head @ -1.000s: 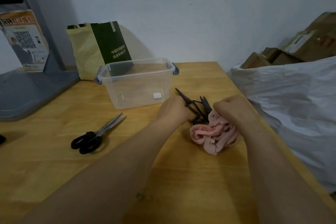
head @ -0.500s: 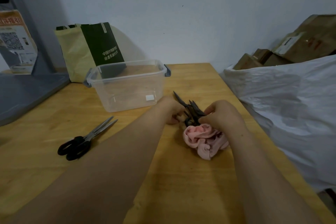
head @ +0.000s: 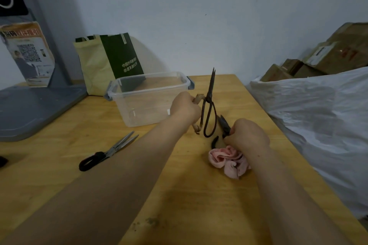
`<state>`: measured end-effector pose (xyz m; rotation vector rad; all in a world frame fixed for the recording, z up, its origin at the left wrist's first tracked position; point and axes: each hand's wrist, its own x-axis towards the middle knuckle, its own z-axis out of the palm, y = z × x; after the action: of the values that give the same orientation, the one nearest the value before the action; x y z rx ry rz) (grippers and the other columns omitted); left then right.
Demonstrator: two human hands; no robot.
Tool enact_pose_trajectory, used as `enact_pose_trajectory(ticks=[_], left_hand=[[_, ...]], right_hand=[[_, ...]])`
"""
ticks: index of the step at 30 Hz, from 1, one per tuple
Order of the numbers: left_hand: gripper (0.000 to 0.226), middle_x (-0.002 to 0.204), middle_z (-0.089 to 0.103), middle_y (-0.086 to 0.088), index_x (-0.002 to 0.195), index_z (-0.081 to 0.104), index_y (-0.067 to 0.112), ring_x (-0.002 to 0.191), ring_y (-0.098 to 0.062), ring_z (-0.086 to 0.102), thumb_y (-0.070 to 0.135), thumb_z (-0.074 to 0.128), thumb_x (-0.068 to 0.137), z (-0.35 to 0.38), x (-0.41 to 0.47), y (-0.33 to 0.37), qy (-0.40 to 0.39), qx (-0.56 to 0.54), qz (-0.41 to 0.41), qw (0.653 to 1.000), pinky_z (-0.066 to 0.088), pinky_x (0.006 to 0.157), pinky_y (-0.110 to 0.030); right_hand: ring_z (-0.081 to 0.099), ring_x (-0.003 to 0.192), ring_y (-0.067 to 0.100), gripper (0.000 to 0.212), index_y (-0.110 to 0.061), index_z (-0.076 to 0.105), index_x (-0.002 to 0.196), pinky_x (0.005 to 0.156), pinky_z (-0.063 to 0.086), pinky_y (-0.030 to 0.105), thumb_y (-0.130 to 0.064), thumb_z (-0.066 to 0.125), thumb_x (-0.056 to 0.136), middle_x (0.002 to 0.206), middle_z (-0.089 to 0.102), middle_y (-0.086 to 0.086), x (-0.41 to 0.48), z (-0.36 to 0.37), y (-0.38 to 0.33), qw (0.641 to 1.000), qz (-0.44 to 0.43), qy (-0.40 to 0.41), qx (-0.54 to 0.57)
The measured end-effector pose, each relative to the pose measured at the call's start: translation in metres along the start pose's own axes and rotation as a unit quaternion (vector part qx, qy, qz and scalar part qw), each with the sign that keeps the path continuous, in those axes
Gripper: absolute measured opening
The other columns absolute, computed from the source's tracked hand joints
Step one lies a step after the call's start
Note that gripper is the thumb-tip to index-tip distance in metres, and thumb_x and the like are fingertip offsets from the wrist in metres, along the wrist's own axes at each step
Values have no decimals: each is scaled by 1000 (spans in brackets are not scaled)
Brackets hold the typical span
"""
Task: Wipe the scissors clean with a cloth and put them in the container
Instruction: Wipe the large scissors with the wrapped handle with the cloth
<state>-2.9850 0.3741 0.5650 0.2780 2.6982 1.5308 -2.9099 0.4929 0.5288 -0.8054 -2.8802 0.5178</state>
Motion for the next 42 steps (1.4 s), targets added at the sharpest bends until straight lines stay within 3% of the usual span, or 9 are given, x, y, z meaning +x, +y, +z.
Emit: enact_pose_trajectory(ticks=[3, 8, 14, 22, 27, 32, 36, 39, 42], left_hand=[[34, 98, 64, -10, 125, 54, 6, 93, -22, 63, 1, 53, 91, -11, -10, -1, 12, -60, 25, 998, 53, 88, -40], [38, 93, 63, -12, 128, 48, -1, 82, -18, 65, -9, 49, 91, -38, -38, -11, -47, -288, -14, 956, 56, 77, -30], [33, 101, 65, -13, 121, 55, 4, 93, -21, 66, -8, 46, 92, -68, -49, -36, -90, -334, -25, 938, 57, 78, -33], [27, 101, 63, -8, 115, 60, 20, 90, -18, 61, 6, 53, 93, -109, -36, -54, -6, -201, -88, 976, 54, 63, -37], [36, 93, 66, -12, 111, 62, 1, 85, -24, 64, 6, 66, 75, -123, -44, -57, -95, -430, -217, 871, 54, 64, -45], [43, 85, 65, -23, 108, 58, -7, 89, -30, 64, -5, 61, 65, -114, -57, -55, -133, -573, -191, 786, 53, 69, -61], [42, 94, 63, -28, 108, 54, -6, 97, -34, 65, -11, 58, 67, -112, -58, -55, -137, -571, -196, 785, 55, 70, -56], [35, 112, 60, -33, 112, 55, -10, 101, -49, 60, 5, 60, 80, -110, -60, -58, -161, -513, -233, 811, 59, 63, -46], [30, 106, 66, -30, 105, 62, -6, 90, -41, 68, 19, 55, 91, -109, -59, -59, -157, -498, -225, 822, 59, 64, -44]], right_hand=[[51, 110, 25, 28, -18, 63, 115, 82, 46, 36, -33, 52, 95, 109, 61, 5, 1, 0, -1, 993, -47, 101, 26], [50, 122, 19, 43, -14, 46, 137, 98, 42, 35, -32, 45, 99, 135, 53, 3, -4, -5, -16, 919, -106, 141, 353], [52, 54, 5, 23, -15, 69, 96, 58, 40, 24, -26, 49, 97, 60, 65, -7, -10, -1, -25, 875, -129, 60, 463], [43, 38, 1, 28, -14, 65, 86, 48, 36, 22, -27, 44, 99, 56, 63, 3, -23, 2, -39, 872, -162, 22, 461], [41, 38, 3, 30, -13, 66, 88, 45, 35, 20, -27, 43, 100, 59, 63, 5, -25, 2, -43, 829, -77, 27, 553], [39, 35, 4, 30, -14, 66, 87, 36, 33, 15, -29, 43, 100, 51, 61, 0, -30, 1, -47, 795, -41, 2, 605], [37, 34, 4, 30, -12, 66, 88, 35, 32, 15, -28, 43, 101, 48, 61, -1, -32, 0, -50, 784, -47, 0, 619], [37, 35, 4, 30, -12, 65, 89, 36, 32, 15, -27, 42, 101, 49, 61, 0, -33, 0, -51, 784, -46, 4, 619], [37, 36, 4, 30, -13, 64, 89, 36, 33, 14, -28, 41, 101, 54, 62, 1, -35, 1, -52, 789, -47, 1, 613]])
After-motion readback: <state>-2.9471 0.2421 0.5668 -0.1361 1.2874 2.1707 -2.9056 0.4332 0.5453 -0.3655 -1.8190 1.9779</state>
